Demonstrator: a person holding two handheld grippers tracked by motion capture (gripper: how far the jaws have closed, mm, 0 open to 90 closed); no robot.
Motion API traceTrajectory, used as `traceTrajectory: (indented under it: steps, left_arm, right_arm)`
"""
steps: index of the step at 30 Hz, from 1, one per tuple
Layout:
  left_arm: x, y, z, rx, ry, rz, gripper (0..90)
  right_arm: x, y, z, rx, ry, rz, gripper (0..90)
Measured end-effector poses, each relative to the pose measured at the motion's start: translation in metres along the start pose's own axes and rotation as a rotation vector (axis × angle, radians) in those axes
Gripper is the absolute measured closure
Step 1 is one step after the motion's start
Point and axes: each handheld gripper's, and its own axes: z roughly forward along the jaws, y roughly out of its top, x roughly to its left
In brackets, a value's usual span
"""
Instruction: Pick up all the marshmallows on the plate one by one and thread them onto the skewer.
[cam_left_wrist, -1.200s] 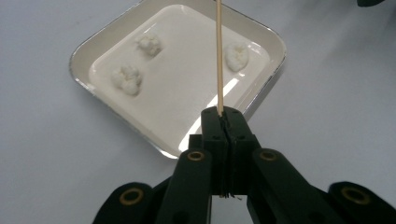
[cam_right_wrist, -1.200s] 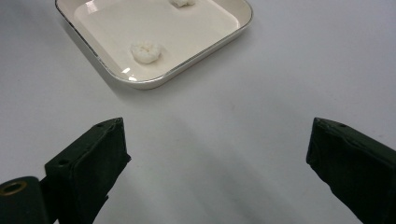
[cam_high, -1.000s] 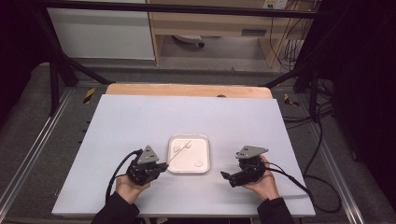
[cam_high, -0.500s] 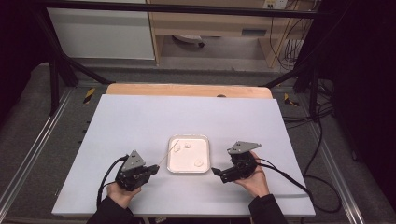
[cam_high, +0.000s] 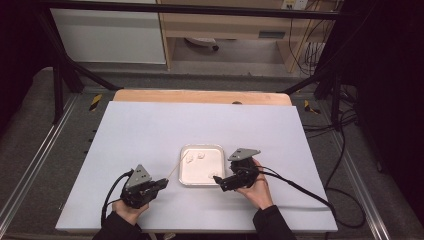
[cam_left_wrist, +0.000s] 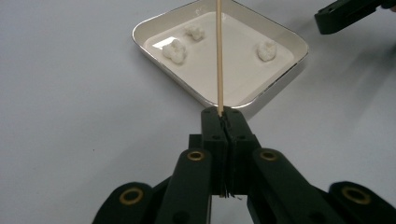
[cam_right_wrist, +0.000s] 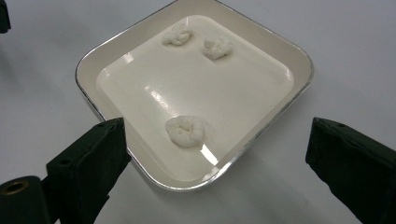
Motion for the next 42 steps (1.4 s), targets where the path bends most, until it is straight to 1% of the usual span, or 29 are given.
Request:
traceTrajectory:
  steps: [2,3,4,6,8,10,12,13,18,21,22,25,27,31,34,37,42]
  left_arm:
    - [0.000,0.000,0.000,0.002,0.001,-0.003,88.0]
    - [0.000,-0.001,0.000,-0.001,0.005,-0.001,88.1]
    - [0.001,-0.001,0.001,0.002,0.004,-0.001,88.1]
    - [0.001,-0.001,0.001,0.004,0.006,-0.002,88.0]
    - [0.001,-0.001,0.001,0.005,0.005,-0.003,88.0]
    - [0.001,-0.001,0.002,0.007,0.003,-0.004,88.0]
    - [0.001,-0.002,0.003,0.010,0.003,-0.005,88.0]
    - [0.001,-0.002,0.004,0.013,0.000,-0.003,88.0]
    - [0.000,-0.002,0.004,0.010,-0.002,-0.003,88.0]
    - [0.000,-0.002,0.004,0.011,-0.004,-0.006,88.0]
    - [0.000,-0.002,0.004,0.011,-0.004,-0.006,88.0]
    - [-0.001,-0.002,0.004,0.011,-0.005,-0.004,88.0]
    - [-0.001,-0.001,0.004,0.010,-0.005,-0.003,88.0]
    - [-0.001,-0.001,0.005,0.012,-0.006,-0.005,88.0]
    - [-0.001,-0.001,0.005,0.012,-0.007,-0.003,88.0]
    - [-0.002,-0.001,0.005,0.009,-0.007,-0.002,88.0]
    - [-0.002,-0.001,0.005,0.007,-0.009,-0.004,88.0]
  right_arm:
    - [0.002,0.001,0.007,0.008,0.008,0.005,7.4]
    - [0.003,0.002,0.009,0.014,0.004,0.003,8.5]
    - [0.003,0.003,0.012,0.005,0.003,0.000,10.6]
    - [0.005,0.003,0.016,-0.008,0.012,0.009,13.6]
    - [0.005,0.003,0.021,0.004,0.013,0.006,18.7]
    - [0.006,0.002,0.024,0.010,0.001,-0.004,23.5]
    - [0.006,0.001,0.027,0.015,0.017,-0.004,28.6]
    - [0.006,0.001,0.028,0.011,0.018,-0.009,31.6]
    - [0.006,0.001,0.033,0.031,0.035,0.009,41.5]
    - [0.006,0.000,0.036,0.044,0.034,-0.008,46.5]
    - [0.008,0.000,0.038,0.055,0.027,-0.028,49.2]
    - [0.009,0.000,0.039,0.056,0.022,-0.043,51.8]
    - [0.009,0.000,0.040,0.052,0.030,-0.039,54.4]
    - [0.010,-0.001,0.039,0.052,0.022,-0.061,60.0]
    - [0.012,-0.002,0.038,0.046,0.013,-0.072,65.7]
    - [0.012,-0.002,0.038,0.043,0.013,-0.067,68.5]
    - [0.011,-0.002,0.038,0.038,0.013,-0.040,71.7]
